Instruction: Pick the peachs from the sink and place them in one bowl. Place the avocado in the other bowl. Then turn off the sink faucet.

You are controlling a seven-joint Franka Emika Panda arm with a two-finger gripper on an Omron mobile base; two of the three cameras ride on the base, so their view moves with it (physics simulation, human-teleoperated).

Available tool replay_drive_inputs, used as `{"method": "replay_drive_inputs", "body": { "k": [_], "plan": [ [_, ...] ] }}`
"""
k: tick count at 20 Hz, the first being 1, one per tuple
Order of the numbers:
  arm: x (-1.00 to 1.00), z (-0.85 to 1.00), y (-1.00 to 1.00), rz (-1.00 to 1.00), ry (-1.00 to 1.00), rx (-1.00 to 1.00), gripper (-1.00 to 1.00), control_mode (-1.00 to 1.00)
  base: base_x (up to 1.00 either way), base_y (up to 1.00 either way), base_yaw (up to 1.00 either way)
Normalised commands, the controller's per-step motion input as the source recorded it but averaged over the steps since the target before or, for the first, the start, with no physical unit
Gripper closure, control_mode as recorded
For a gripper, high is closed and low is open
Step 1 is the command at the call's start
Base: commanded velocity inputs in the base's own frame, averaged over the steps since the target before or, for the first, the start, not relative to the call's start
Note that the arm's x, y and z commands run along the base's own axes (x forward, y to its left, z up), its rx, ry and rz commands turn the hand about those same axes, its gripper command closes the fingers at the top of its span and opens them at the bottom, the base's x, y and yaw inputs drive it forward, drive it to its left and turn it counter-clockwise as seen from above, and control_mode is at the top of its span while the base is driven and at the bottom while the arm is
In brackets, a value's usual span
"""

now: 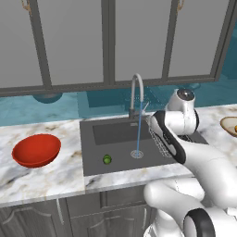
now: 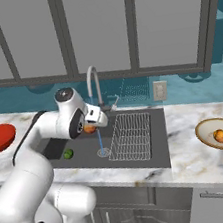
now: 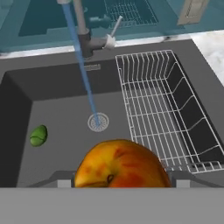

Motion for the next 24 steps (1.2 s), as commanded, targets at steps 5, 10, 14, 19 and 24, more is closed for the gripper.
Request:
{"method": "replay_drive_inputs", "body": {
  "k": [5,10,14,19,24],
  "plan": [
    [0.0,0.0,-0.57,-0.02,0.0,0.0,1.0,-1.0,0.0,0.0,0.0],
    [0.0,0.0,-0.58,-0.02,0.0,0.0,1.0,-1.0,0.0,0.0,0.0],
    [0.0,0.01,-0.56,-0.01,0.0,0.0,1.0,-1.0,0.0,0.0,0.0],
    [0.0,0.03,-0.53,0.0,0.0,0.0,1.0,-1.0,0.0,0.0,0.0],
    [0.0,0.0,-0.56,0.0,0.05,0.0,1.0,-1.0,0.0,0.0,0.0]
  ]
}}
